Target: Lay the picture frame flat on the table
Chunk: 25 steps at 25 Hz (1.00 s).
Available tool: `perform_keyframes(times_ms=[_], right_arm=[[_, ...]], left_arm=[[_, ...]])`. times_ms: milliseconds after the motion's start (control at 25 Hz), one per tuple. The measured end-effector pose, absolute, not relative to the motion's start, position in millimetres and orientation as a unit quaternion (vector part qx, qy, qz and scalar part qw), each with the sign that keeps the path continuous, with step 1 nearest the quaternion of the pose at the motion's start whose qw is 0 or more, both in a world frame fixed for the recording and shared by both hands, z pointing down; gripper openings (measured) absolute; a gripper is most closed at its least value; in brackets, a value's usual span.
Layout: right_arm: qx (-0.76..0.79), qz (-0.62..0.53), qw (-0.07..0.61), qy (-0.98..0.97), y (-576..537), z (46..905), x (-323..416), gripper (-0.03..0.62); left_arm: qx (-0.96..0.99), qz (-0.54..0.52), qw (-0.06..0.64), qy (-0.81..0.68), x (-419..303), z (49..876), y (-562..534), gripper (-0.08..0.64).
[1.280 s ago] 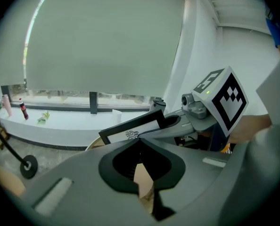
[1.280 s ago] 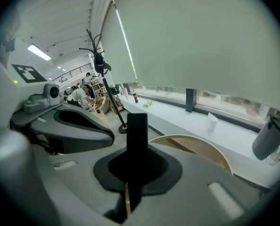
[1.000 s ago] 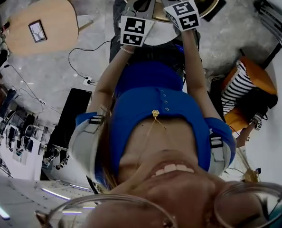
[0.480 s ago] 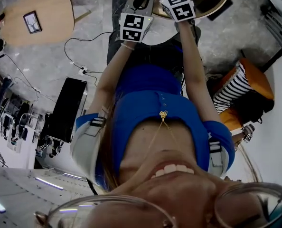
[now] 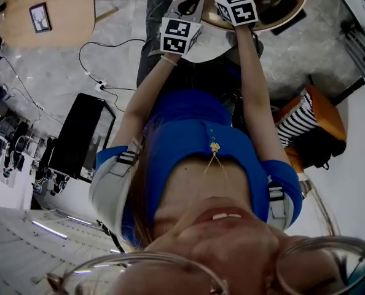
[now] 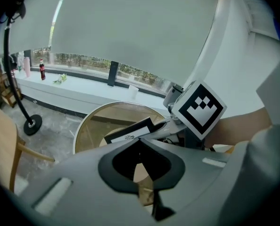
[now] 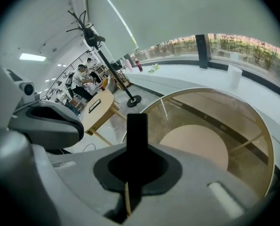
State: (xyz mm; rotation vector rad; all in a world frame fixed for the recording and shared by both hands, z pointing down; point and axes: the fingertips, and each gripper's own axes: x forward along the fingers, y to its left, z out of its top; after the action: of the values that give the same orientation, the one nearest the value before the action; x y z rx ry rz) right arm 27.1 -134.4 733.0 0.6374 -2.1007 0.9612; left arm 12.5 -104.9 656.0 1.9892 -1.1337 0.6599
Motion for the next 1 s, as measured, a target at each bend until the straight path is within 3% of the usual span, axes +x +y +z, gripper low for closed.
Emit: perform_keyframes(times_ms=[360, 600, 1000], right_arm=[[0.228, 0.369, 0.415, -0.800, -114.9, 778.3, 30.1, 0.012], [0.212, 0.388, 0.407, -0.800, -109.3, 790.1, 25.0, 0.014], [0.259, 0.335, 0.423, -0.801, -128.1, 800.4, 34.5, 0.072]], left_arm=[[0.770, 0.259, 0.359, -0.458, 4.2, 677.7, -105.8, -0.003], [0.765, 0.258, 0.377, -0.453, 3.5, 686.0, -98.5, -0.003], [0.759, 0.262, 0.384, -0.456, 2.7, 704.9, -100.0, -0.003]])
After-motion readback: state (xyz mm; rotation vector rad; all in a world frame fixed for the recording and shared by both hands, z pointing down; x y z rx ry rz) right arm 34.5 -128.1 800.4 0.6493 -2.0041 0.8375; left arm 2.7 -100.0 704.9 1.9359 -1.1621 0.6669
